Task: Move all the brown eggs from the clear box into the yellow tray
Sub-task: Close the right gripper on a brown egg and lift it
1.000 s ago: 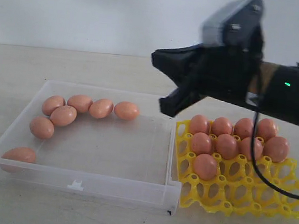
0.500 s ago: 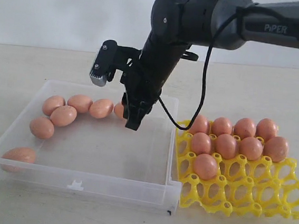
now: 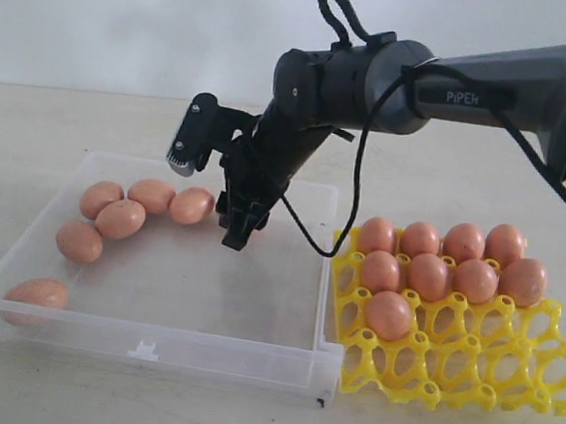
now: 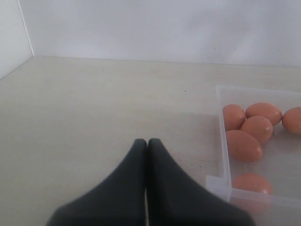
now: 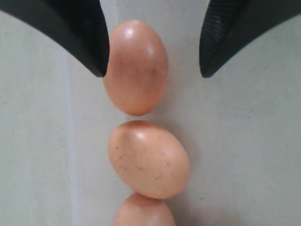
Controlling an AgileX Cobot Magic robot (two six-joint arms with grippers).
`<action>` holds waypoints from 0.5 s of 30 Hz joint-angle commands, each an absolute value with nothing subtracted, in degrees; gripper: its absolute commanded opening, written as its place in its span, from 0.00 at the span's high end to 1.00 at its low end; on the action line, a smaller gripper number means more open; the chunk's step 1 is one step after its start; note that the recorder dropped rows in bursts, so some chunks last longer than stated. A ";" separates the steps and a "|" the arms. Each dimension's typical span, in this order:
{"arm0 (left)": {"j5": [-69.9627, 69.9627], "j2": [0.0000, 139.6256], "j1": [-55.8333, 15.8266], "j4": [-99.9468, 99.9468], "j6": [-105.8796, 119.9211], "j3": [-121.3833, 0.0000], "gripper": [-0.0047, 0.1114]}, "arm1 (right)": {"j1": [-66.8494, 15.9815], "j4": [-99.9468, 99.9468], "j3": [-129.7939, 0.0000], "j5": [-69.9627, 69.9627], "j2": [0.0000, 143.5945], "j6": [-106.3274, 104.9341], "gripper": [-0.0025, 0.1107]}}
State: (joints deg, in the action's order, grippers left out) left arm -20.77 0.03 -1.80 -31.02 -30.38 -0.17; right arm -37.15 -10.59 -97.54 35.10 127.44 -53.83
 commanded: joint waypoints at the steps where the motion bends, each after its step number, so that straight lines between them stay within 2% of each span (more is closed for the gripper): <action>1: -20.59 0.00 -1.79 -31.26 -30.36 0.00 1.00 | -37.14 -10.16 -97.71 31.18 128.57 -52.54 0.49; 5: -20.59 0.00 -1.79 -31.26 -30.36 0.00 1.00 | -37.14 -9.86 -97.71 27.37 129.89 -52.54 0.49; 15: -20.59 0.00 -1.79 -31.26 -30.36 0.00 1.00 | -37.14 -9.54 -97.71 28.48 132.43 -46.81 0.49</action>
State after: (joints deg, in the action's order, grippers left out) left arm -20.77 0.03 -1.80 -31.02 -30.38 -0.17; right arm -37.15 -9.92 -97.54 28.25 132.00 -48.65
